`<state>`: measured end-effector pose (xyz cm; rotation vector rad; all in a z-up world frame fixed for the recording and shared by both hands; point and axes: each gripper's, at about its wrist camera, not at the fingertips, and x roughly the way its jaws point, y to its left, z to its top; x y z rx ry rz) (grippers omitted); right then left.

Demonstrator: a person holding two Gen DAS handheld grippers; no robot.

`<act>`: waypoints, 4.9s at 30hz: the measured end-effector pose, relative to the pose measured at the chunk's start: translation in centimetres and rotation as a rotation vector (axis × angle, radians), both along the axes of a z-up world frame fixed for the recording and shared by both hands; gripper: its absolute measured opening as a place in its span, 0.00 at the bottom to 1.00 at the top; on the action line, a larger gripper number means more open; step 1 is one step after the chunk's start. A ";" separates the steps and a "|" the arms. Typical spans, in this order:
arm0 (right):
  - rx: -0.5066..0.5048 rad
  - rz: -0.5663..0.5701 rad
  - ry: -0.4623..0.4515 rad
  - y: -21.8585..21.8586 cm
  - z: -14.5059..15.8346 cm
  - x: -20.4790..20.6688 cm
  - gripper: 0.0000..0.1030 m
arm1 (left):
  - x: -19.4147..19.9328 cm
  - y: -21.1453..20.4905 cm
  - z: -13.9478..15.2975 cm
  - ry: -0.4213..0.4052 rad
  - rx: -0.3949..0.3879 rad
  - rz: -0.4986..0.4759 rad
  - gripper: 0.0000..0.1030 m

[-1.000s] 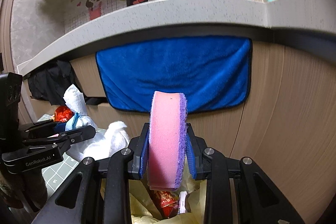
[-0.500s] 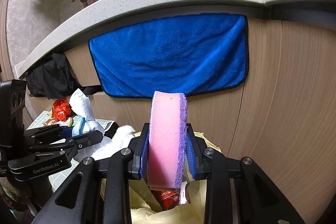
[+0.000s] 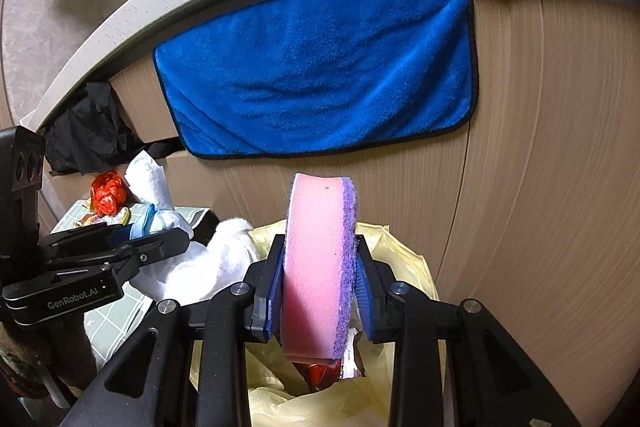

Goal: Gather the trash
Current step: 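Carry the bag bundle and sponge over the bin and open both tools, then move both tools back to the remaining trash on the table, then grasp the yellow-and-pink snack wrapper with the left tool while the right tool approaches the red bag, then grasp the red plastic bag with the right tool and lift it, then carry the snack wrapper and red bag over the bin with both tools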

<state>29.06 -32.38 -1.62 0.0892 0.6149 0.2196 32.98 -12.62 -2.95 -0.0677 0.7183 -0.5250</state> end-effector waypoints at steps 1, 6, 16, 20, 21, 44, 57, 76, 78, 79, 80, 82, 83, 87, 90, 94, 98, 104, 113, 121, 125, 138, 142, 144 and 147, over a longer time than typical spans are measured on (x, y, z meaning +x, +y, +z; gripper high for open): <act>0.005 -0.002 0.004 -0.1 -0.1 0.1 0.42 | 0.4 -0.2 -0.3 0.026 -0.012 -0.040 0.42; 0.057 -0.041 0.023 -1.0 -0.3 0.2 0.54 | 1.4 0.8 -0.6 0.093 -0.075 -0.047 0.70; -0.011 -0.060 -0.063 1.6 2.5 -1.5 0.54 | -0.1 9.7 3.2 -0.047 0.003 0.167 0.72; -0.030 -0.037 -0.145 4.9 4.2 -2.0 0.54 | -1.3 15.0 3.6 -0.076 0.027 0.246 0.73; -0.030 -0.023 -0.159 6.0 4.6 -2.0 0.54 | -1.5 16.8 3.5 -0.077 0.028 0.270 0.73; -0.073 0.371 0.040 32.2 -0.6 6.1 0.54 | 11.6 50.7 -8.4 0.236 -0.198 0.684 0.76; -0.013 0.512 0.112 42.3 -3.8 13.7 0.54 | 6.1 49.0 -9.2 0.292 0.000 0.465 0.74; -0.017 0.704 0.252 44.3 -6.4 11.1 0.41 | -5.4 51.8 -5.5 0.234 -0.220 0.625 0.75; -0.003 0.717 0.265 42.7 -6.1 9.1 0.41 | -5.5 50.7 -5.9 0.267 -0.239 0.619 0.75; -0.001 0.717 0.269 41.7 -5.9 8.4 0.36 | -5.7 50.2 -6.0 0.278 -0.248 0.618 0.75; -0.004 0.716 0.273 40.8 -5.7 7.5 0.29 | -5.8 49.7 -6.0 0.284 -0.258 0.623 0.75; -0.021 0.702 0.285 39.3 -5.7 6.2 0.17 | -5.8 48.7 -6.4 0.294 -0.273 0.632 0.74; -0.020 0.694 0.286 38.7 -5.8 5.5 0.17 | -5.8 48.3 -6.3 0.297 -0.281 0.636 0.75; -0.023 0.622 0.224 34.9 -4.8 3.6 0.28 | -5.2 46.9 -5.5 0.263 -0.258 0.657 0.74; 0.028 0.581 0.181 33.0 -3.6 3.1 0.46 | -4.1 45.7 -4.6 0.202 -0.163 0.672 0.74; 0.077 0.550 0.161 30.7 -2.9 2.5 0.46 | -2.0 45.1 -5.3 0.204 -0.065 0.677 0.71; 0.103 0.541 0.163 30.8 -2.8 2.2 0.46 | 0.6 45.6 -7.5 0.317 -0.115 0.712 0.63; 0.052 0.592 0.133 31.7 -2.2 1.8 0.47 | 1.7 44.7 -7.8 0.310 -0.083 0.709 0.30; -0.067 0.690 0.105 39.1 -2.6 4.9 0.50 | -6.3 44.8 -4.8 0.208 -0.123 0.621 0.26; -0.188 0.734 -0.011 48.3 -2.0 9.6 0.58 | -12.1 46.3 -3.9 0.168 -0.130 0.618 0.26; -0.215 0.696 0.048 51.3 -4.4 12.4 0.59 | -13.1 48.2 -4.2 0.157 -0.155 0.643 0.26; -0.215 0.714 0.133 50.6 -6.5 12.5 0.56 | -11.9 49.7 -4.2 0.121 -0.196 0.666 0.26; -0.202 0.715 0.088 47.8 -4.0 9.8 0.55 | -11.5 47.9 -2.4 0.078 -0.182 0.649 0.26; -0.178 0.710 0.064 45.8 -2.4 8.4 0.54 | -11.4 46.8 -1.3 0.059 -0.173 0.642 0.26; -0.124 0.697 0.034 42.5 0.4 6.4 0.54 | -11.5 44.7 0.4 0.022 -0.148 0.628 0.26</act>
